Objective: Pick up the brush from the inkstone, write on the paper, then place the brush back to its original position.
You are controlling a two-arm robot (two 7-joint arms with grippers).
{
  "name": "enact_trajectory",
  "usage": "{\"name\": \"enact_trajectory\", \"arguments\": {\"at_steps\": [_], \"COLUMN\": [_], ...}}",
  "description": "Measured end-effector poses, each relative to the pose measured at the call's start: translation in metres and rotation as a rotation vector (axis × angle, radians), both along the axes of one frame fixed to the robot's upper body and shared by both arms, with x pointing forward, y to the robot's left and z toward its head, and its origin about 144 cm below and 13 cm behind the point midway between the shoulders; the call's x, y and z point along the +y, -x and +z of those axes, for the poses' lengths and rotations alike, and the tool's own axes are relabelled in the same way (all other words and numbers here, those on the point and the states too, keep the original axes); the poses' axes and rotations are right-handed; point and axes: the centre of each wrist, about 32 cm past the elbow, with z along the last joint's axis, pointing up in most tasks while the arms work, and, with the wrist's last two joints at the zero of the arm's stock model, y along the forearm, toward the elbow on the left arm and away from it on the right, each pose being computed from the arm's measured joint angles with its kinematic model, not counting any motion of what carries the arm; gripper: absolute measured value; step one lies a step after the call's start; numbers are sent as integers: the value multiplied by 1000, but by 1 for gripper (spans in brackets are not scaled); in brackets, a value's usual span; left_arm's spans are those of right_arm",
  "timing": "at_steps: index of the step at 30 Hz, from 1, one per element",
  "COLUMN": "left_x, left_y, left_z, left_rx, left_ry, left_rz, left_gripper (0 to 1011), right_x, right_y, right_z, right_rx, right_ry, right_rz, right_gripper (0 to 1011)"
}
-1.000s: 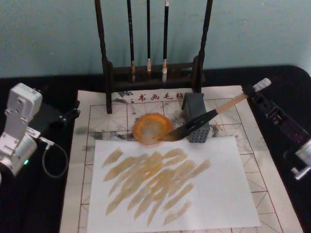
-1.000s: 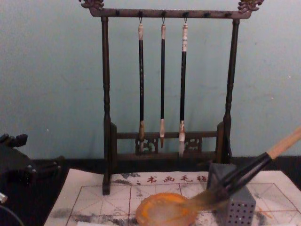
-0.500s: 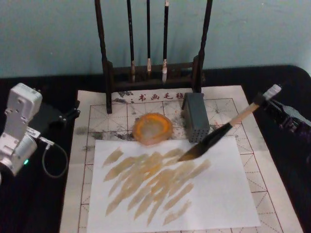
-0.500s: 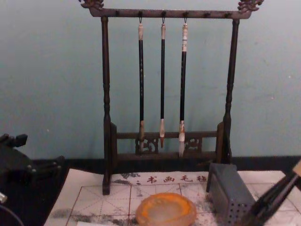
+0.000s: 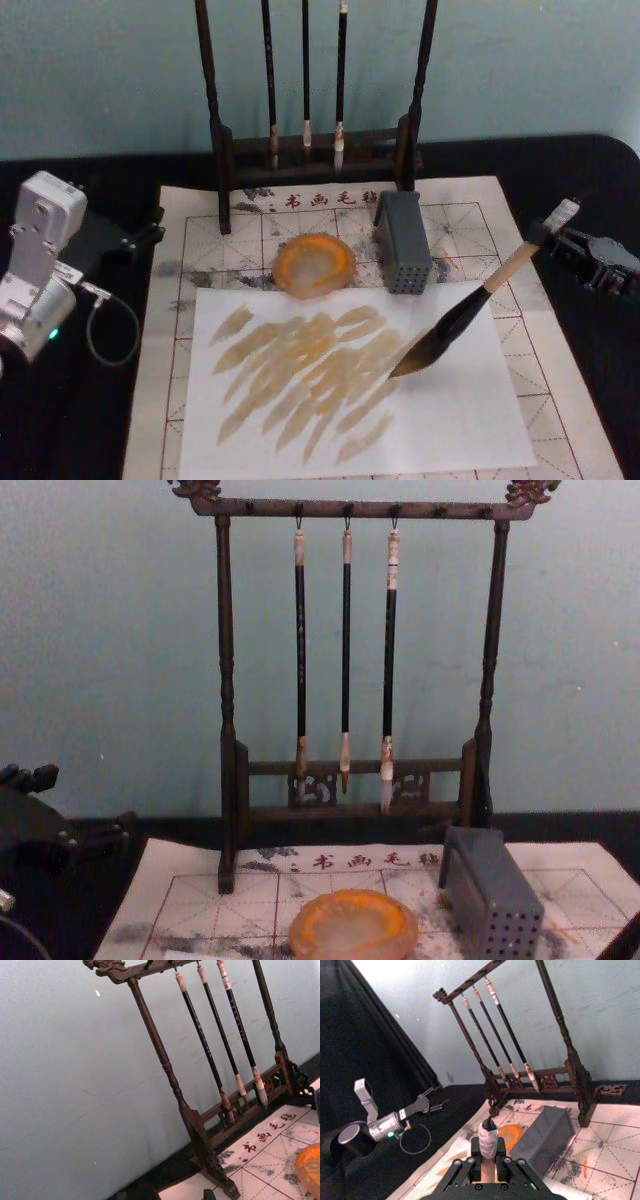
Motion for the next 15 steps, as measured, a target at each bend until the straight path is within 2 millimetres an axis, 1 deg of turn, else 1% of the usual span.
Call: {"name": "enact_trajectory", "arguments": {"at_steps": [15], "left_x": [0], "left_y": [0], "left_z": [0], "left_rx": [0], "left_ry": [0], "left_rz": [0], "left_gripper": [1001], "right_x": [-1], "right_y": [-2], "right_z": [0], "right_rx": [28], "right_ry": [39], "right_rz": [45], "right_gripper": [181]}}
